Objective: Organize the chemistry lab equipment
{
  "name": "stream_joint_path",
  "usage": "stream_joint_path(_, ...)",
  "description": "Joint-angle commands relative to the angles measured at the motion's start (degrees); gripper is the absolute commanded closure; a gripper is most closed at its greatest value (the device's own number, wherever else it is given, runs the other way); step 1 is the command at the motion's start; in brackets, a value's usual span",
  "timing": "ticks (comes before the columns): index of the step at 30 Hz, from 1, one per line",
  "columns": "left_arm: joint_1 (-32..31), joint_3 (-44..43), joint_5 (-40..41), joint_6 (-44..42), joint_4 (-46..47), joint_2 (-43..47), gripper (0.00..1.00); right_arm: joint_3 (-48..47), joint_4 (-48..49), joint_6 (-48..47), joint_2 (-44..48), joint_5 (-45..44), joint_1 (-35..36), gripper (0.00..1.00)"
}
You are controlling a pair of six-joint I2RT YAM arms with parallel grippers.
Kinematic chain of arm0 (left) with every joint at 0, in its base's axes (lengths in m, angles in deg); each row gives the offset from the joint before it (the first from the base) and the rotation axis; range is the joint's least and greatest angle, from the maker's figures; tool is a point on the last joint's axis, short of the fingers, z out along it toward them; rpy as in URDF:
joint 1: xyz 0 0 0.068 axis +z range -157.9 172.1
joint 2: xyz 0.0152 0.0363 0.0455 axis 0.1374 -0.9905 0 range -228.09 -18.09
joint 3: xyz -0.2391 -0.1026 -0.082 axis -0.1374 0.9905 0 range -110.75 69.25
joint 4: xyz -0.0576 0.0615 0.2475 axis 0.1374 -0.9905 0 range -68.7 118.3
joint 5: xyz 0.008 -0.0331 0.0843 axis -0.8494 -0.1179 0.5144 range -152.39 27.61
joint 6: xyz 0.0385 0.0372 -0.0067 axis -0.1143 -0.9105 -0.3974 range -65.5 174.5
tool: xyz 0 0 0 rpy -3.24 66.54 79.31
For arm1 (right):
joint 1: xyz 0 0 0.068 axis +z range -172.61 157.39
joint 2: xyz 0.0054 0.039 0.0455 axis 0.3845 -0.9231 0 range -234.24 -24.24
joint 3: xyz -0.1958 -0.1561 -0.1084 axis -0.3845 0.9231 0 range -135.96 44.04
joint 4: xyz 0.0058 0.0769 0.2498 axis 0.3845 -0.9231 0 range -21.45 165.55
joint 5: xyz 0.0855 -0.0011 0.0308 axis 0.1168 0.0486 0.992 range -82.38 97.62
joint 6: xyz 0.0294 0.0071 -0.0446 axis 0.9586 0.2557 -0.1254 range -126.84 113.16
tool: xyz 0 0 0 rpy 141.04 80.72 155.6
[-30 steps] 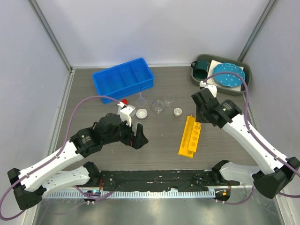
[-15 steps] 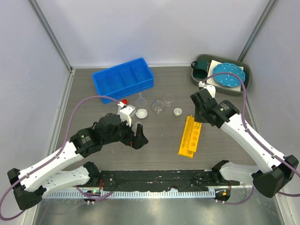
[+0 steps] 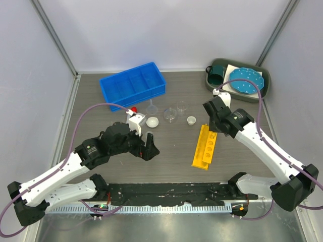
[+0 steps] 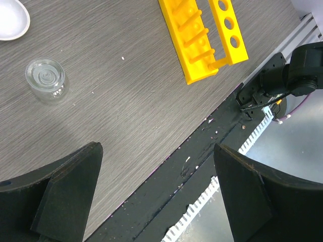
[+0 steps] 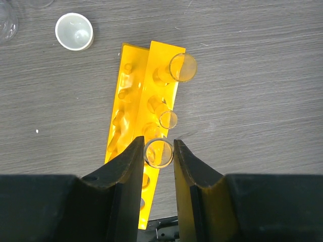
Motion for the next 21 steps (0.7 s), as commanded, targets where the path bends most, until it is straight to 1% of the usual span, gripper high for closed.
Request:
stream_joint_path(1, 0.26, -0.30, -0.38, -0.34, 1.59, 0.57, 0.05, 1.39, 2.07, 0.45, 0.55, -1.90, -0.17, 0.80)
stream_joint_path(16, 0.26, -0.56, -0.21, -0.51, 1.41, 0.04, 0.05, 7.46, 5.41, 5.02, 1.70, -1.90, -0.17, 0.80)
stream_joint_path(21, 0.17, -0.56, -0.12, -0.51, 1.33, -0.05, 0.05, 10.18, 7.25, 7.91, 2.93, -1.90, -0.17, 0.80)
